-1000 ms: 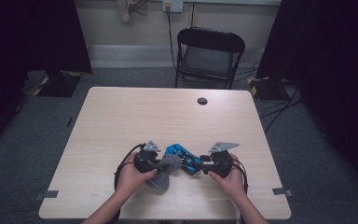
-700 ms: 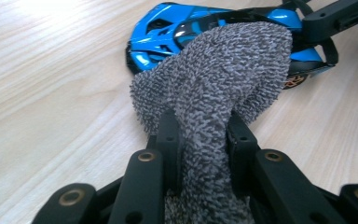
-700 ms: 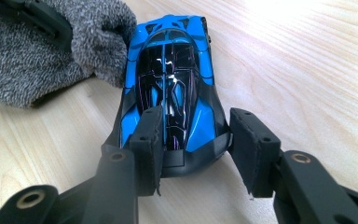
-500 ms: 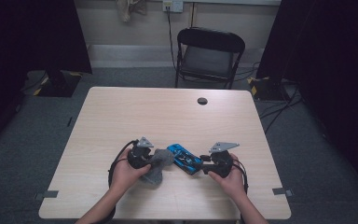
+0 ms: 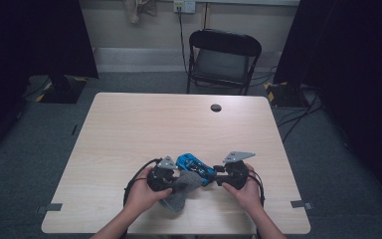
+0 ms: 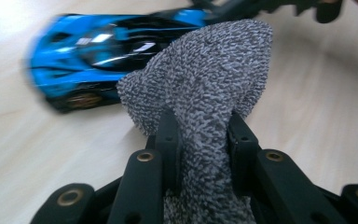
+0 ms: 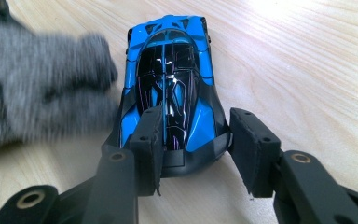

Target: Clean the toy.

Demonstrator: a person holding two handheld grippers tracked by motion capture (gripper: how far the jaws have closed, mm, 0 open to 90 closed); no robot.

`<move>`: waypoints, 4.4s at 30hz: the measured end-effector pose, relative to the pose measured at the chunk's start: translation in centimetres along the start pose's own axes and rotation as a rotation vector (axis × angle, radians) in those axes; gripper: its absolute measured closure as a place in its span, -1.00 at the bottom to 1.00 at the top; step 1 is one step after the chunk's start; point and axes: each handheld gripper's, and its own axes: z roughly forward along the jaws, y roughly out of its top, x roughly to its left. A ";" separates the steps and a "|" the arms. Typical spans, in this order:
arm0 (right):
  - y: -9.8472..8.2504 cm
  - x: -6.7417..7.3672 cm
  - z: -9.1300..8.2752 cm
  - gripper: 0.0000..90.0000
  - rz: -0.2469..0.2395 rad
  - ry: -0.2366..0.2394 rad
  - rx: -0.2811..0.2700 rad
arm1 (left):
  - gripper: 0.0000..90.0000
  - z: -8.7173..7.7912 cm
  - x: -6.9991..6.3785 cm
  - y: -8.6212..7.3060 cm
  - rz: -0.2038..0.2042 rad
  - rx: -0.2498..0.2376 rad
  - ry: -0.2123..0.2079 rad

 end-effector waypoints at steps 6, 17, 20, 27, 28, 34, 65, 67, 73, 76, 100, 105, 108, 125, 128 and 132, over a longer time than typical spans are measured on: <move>0.0 0.0 0.0 0.25 0.000 0.001 -0.001 | 0.60 0.8 0.6 -0.2 -0.019 -0.006 0.025; 0.0 0.0 0.0 0.25 0.000 -0.001 -0.001 | 0.60 -0.6 3.4 -0.8 -0.075 -0.034 0.116; 0.0 0.0 0.0 0.25 -0.001 0.000 -0.003 | 0.60 -0.9 4.1 -1.0 -0.091 -0.040 0.116; -0.1 0.0 0.0 0.25 -0.004 0.000 -0.005 | 0.60 -1.7 5.0 -1.2 -0.108 -0.038 0.160; -0.1 0.0 0.0 0.25 -0.006 0.000 -0.006 | 0.60 -1.8 5.0 -1.3 -0.107 -0.035 0.159; 0.0 0.0 0.0 0.25 -0.013 -0.001 -0.006 | 0.60 -2.1 5.0 -1.4 -0.110 -0.032 0.156; -3.5 -3.7 -5.4 -0.63 -0.027 -0.128 0.059 | 0.60 -2.6 4.1 -1.1 -0.087 -0.053 0.124; -4.6 -4.3 -6.0 -0.63 -0.011 -0.141 0.077 | 0.60 -2.8 3.8 -0.8 -0.087 -0.066 0.121; -6.4 -5.3 -7.0 -0.62 0.042 -0.152 0.098 | 0.60 -3.0 2.6 0.5 -0.055 -0.080 0.098; -6.8 -5.5 -7.0 -0.63 0.028 -0.159 0.102 | 0.60 -2.8 1.6 1.6 -0.040 -0.093 0.075; -8.1 -6.1 -7.4 -0.66 -0.009 -0.199 0.037 | 0.60 5.4 -5.9 8.2 0.074 -0.048 -0.084; -8.3 -6.4 -7.6 -0.66 -0.004 -0.202 0.037 | 0.60 7.3 -6.4 8.7 0.088 -0.024 -0.079; -8.3 -6.6 -7.8 -0.66 -0.002 -0.210 0.036 | 0.60 8.3 -6.5 9.0 0.100 -0.006 -0.062; -8.7 -7.0 -8.4 -0.66 0.019 -0.231 0.036 | 0.60 11.3 -6.5 9.9 0.078 0.023 -0.037; -8.8 -7.0 -8.4 -0.66 0.019 -0.232 0.035 | 0.57 11.7 -6.7 10.0 0.097 0.029 -0.033; -8.8 -7.1 -8.4 -0.66 0.020 -0.233 0.034 | 0.48 11.9 -6.6 9.9 0.098 0.022 -0.037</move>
